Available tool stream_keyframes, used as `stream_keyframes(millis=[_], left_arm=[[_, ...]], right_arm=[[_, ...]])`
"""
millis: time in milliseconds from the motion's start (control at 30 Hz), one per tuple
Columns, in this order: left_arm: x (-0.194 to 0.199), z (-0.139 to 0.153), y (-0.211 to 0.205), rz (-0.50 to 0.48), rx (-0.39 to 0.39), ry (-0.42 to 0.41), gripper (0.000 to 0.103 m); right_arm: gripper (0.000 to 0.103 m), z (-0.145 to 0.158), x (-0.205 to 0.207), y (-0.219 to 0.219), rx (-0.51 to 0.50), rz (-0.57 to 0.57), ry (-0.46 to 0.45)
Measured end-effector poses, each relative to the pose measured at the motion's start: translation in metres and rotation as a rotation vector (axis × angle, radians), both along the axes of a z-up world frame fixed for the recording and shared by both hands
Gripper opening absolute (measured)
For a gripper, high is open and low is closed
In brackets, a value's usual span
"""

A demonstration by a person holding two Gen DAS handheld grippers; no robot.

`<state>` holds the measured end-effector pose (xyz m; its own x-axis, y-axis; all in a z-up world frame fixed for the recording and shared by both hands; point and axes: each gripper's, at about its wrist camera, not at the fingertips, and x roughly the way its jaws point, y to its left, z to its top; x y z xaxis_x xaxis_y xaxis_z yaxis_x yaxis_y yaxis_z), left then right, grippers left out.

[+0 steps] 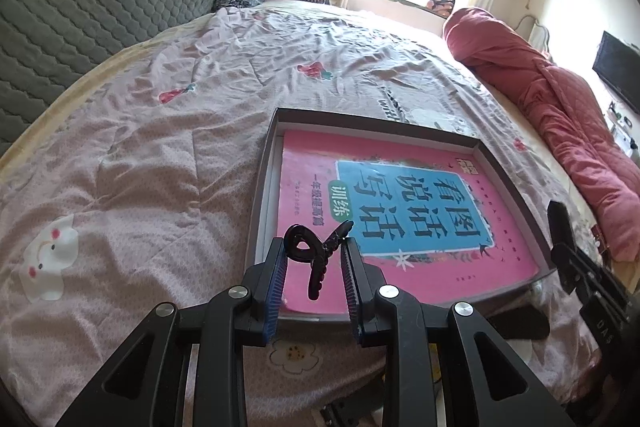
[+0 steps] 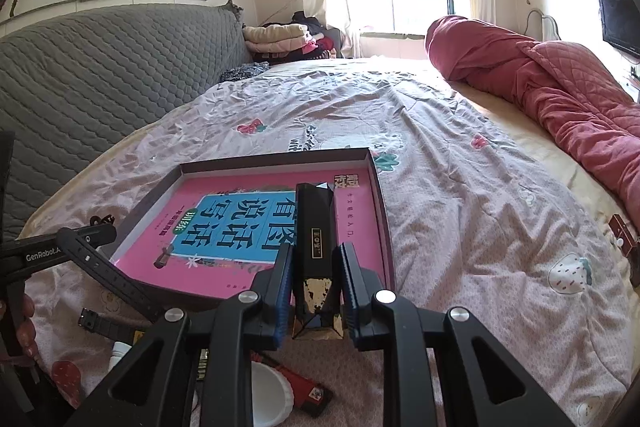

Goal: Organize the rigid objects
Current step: 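Carry the hair clip in the left tool over the box while the right tool carries the lipstick there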

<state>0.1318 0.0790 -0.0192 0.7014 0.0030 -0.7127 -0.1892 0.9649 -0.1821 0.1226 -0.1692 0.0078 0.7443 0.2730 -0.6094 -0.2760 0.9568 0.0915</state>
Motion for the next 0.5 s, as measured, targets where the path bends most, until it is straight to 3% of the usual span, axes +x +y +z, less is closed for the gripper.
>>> stream_keyframes(millis=[500], left_arm=[[0.034,-0.018,-0.007,-0.011,0.024,0.068,0.028]], right_arm=[[0.023,-0.007,0.025,0.001,0.001,-0.021,0.007]])
